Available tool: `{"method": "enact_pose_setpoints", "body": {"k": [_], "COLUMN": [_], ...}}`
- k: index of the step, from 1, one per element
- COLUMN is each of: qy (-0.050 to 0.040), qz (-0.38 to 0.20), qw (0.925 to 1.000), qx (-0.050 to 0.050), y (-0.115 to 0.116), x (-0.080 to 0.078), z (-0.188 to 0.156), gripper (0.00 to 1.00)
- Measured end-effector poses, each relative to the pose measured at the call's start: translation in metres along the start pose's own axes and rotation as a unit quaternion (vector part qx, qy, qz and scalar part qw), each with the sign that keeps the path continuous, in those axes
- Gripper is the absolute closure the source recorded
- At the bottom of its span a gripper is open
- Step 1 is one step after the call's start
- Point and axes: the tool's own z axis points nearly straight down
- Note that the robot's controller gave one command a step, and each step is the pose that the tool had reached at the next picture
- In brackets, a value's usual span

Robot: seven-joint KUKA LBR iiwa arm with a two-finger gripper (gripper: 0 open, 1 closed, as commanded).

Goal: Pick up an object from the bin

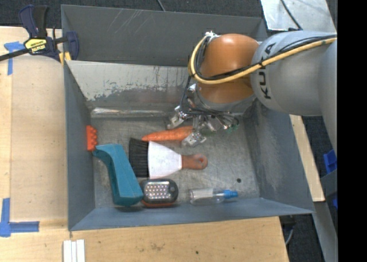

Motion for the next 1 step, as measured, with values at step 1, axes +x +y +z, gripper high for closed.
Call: {"method": "enact_pose_setpoints", "body": {"k": [1], "qy": [0.0025], "qz": [-0.338], "qw": [0.9412], "qx": [0.0], "y": [-0.0114], "x": [0.0312], "z": [-0.1387], "gripper": [1.0]}}
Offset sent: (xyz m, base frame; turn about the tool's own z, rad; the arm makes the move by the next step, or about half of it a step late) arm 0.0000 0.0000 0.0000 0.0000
